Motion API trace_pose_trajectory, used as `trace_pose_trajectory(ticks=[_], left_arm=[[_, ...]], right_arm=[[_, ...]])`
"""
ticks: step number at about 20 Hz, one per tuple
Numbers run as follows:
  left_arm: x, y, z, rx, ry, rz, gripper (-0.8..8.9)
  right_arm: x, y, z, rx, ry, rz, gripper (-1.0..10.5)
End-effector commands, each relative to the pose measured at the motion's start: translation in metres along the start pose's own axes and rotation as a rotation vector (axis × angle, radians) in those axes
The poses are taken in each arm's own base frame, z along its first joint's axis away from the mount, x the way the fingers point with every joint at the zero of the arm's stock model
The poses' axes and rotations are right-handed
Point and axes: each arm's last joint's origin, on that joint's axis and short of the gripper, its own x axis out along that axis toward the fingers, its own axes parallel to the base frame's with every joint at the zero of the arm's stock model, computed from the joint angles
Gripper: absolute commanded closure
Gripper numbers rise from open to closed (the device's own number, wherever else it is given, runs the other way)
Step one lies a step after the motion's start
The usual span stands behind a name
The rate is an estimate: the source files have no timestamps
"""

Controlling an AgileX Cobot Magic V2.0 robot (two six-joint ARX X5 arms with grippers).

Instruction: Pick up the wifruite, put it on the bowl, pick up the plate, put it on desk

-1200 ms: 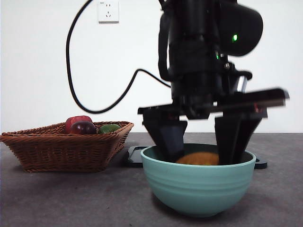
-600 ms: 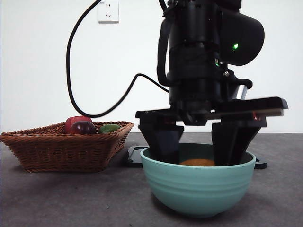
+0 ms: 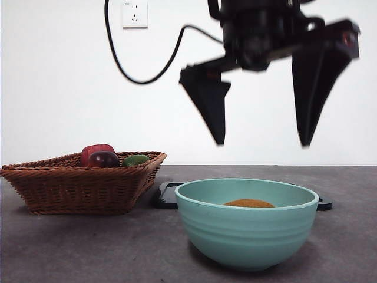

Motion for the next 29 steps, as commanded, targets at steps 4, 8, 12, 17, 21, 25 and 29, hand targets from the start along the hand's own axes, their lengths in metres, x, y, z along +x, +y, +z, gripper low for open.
trace_pose_trajectory(ticks=[4,8,12,17,21,25,29], left_arm=[[-0.080,0.001,-0.022,0.016,-0.205,-0.036,1.50],[-0.137,0.010,-0.059,0.015,-0.309,-0.056,1.54],[-0.191,0.021,-0.106,0.022,-0.434,-0.080,1.59],[-0.234,0.033,-0.173,0.026,-0.574,-0.113,1.59],[-0.225,0.047,-0.229,0.006,-0.583,-0.069,1.59],[-0.204,0.058,-0.281,-0.043,-0.688,-0.091,1.59],[-0.181,0.068,-0.326,-0.053,-0.846,-0.128,1.59]], right_arm=[[-0.004,0.002,0.004,-0.012,-0.021,0.009,2.9],[-0.004,0.002,0.004,-0.012,-0.021,0.009,2.9],[-0.004,0.002,0.004,-0.012,-0.021,0.009,2.9],[-0.004,0.002,0.003,-0.011,-0.020,0.009,2.9],[-0.004,0.002,0.004,-0.011,-0.021,0.009,2.9],[-0.004,0.002,0.004,-0.015,-0.021,0.008,2.9],[-0.004,0.002,0.004,-0.014,-0.020,0.008,2.9]])
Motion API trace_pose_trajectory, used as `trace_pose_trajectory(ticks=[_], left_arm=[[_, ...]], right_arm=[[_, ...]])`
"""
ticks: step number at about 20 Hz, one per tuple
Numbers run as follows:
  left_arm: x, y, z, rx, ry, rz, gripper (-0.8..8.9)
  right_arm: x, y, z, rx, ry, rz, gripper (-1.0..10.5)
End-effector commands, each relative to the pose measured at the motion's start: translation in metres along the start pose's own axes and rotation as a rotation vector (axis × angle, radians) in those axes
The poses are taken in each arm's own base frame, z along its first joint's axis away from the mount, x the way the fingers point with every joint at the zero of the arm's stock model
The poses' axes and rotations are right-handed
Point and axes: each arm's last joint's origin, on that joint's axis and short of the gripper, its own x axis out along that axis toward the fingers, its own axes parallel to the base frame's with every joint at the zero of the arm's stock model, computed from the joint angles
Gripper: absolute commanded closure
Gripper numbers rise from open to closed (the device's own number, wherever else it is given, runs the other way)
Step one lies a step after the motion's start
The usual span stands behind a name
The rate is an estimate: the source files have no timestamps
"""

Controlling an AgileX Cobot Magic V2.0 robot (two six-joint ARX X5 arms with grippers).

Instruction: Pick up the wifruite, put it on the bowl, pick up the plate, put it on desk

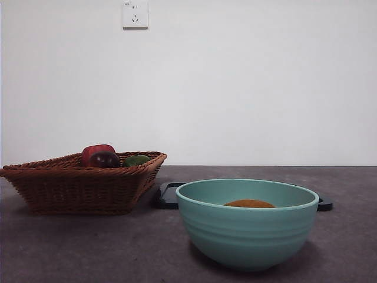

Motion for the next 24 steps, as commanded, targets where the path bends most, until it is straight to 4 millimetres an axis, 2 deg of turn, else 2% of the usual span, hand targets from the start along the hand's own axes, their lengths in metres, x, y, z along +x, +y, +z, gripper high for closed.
trace_pose_trajectory(ticks=[1,5,7,11,14,19,24], left_arm=[[-0.010,0.005,-0.024,-0.012,-0.095,-0.027,1.59],[-0.019,0.015,-0.063,-0.031,-0.190,-0.050,1.59],[-0.023,0.018,-0.074,-0.034,-0.218,-0.056,1.59],[-0.029,0.020,-0.079,-0.026,-0.247,-0.061,1.59],[-0.029,0.020,-0.079,-0.026,-0.246,-0.061,1.59],[-0.029,0.020,-0.079,-0.014,-0.247,-0.059,1.59],[-0.029,0.020,-0.079,0.000,-0.247,-0.058,1.59]], right_arm=[[-0.004,0.002,0.004,-0.014,-0.020,0.008,2.9],[-0.004,0.002,0.004,-0.011,-0.020,0.008,2.9],[-0.004,0.002,0.004,0.003,-0.020,0.009,2.9],[-0.003,0.002,0.004,0.026,-0.017,0.009,2.9],[0.005,0.000,0.008,0.060,0.018,0.012,2.9],[0.042,-0.010,0.023,0.130,0.164,0.065,2.9],[0.093,-0.022,0.032,0.182,0.358,0.068,2.9]])
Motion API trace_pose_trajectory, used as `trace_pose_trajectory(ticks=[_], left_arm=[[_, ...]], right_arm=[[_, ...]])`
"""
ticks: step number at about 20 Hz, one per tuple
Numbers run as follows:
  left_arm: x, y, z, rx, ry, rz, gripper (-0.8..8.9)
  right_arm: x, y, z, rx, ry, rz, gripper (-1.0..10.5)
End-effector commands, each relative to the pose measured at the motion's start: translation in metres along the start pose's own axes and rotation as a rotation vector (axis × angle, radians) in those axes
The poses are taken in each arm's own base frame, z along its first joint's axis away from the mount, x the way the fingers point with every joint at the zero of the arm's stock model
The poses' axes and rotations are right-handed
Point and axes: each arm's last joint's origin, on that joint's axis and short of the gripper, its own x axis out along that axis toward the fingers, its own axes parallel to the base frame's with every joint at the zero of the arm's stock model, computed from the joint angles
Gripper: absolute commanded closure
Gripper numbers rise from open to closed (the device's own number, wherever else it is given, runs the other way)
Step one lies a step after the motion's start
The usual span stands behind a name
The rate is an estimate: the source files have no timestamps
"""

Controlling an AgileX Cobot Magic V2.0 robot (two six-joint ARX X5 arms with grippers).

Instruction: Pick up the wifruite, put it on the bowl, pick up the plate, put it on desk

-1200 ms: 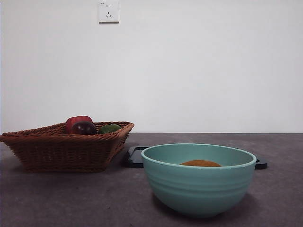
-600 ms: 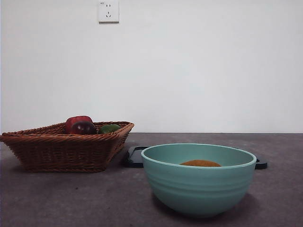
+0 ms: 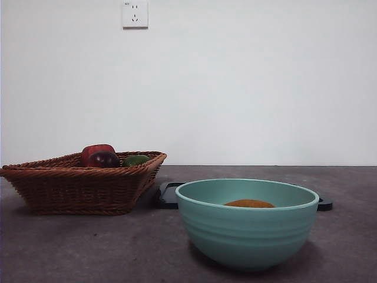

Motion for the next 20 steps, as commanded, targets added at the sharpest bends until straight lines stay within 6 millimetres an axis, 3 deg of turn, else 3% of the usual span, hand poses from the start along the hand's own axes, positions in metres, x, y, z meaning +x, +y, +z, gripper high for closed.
trace_pose_trajectory(ticks=[1,11,20], left_arm=[[-0.002,0.000,0.002,0.027,-0.017,-0.012,1.59],[-0.002,0.000,0.002,0.049,-0.017,-0.012,1.59],[-0.002,0.000,0.002,0.048,-0.017,-0.012,1.59]], right_arm=[[0.017,0.000,0.012,0.013,0.068,0.001,2.9],[0.123,-0.020,0.030,-0.023,0.422,-0.245,2.9],[0.178,-0.041,0.031,-0.013,0.540,-0.262,2.9]])
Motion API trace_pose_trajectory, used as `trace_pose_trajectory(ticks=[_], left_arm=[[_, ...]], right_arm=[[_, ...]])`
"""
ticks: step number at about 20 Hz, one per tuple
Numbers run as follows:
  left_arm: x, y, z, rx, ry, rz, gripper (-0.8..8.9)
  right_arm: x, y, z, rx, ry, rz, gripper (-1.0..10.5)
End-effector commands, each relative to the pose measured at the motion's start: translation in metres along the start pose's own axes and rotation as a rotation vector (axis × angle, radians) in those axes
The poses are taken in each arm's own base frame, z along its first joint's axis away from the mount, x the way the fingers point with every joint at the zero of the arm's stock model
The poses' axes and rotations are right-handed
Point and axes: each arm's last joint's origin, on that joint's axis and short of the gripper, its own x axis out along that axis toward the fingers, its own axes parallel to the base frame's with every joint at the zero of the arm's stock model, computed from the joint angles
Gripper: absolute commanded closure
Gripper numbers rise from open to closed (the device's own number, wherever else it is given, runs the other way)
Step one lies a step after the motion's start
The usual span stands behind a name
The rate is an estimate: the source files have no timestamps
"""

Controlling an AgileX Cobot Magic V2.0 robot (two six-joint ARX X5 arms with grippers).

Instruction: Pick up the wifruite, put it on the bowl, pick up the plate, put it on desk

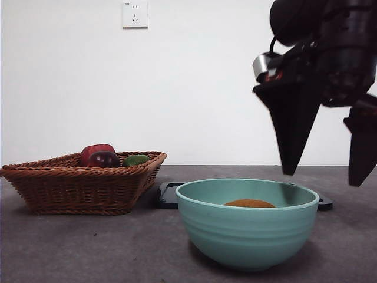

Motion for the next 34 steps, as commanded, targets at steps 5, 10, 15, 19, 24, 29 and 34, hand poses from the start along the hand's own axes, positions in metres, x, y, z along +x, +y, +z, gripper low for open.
trace_pose_trajectory(ticks=[5,10,15,19,24,29,34], left_arm=[[-0.002,0.000,0.002,0.021,-0.018,-0.012,1.59],[-0.002,0.000,0.002,0.021,-0.018,-0.012,1.59],[-0.002,0.000,0.002,0.021,-0.019,-0.012,1.59],[-0.002,0.000,0.002,0.021,-0.019,-0.012,1.59],[-0.002,0.000,0.002,0.021,-0.019,-0.012,1.59],[-0.002,0.000,0.002,0.021,-0.019,-0.012,1.59],[-0.002,0.000,0.002,0.021,-0.018,-0.012,1.59]], right_arm=[[0.018,-0.001,0.013,-0.011,0.034,-0.008,3.4],[0.027,0.001,0.019,-0.016,0.019,0.007,5.2],[0.027,0.002,0.021,-0.014,0.009,0.035,6.8],[0.027,0.004,0.021,-0.012,0.009,0.065,7.2],[0.033,0.014,0.021,-0.038,0.034,0.139,9.0],[0.039,0.025,0.022,-0.053,0.022,0.082,9.4],[0.032,0.023,0.027,-0.043,-0.011,0.014,9.4]])
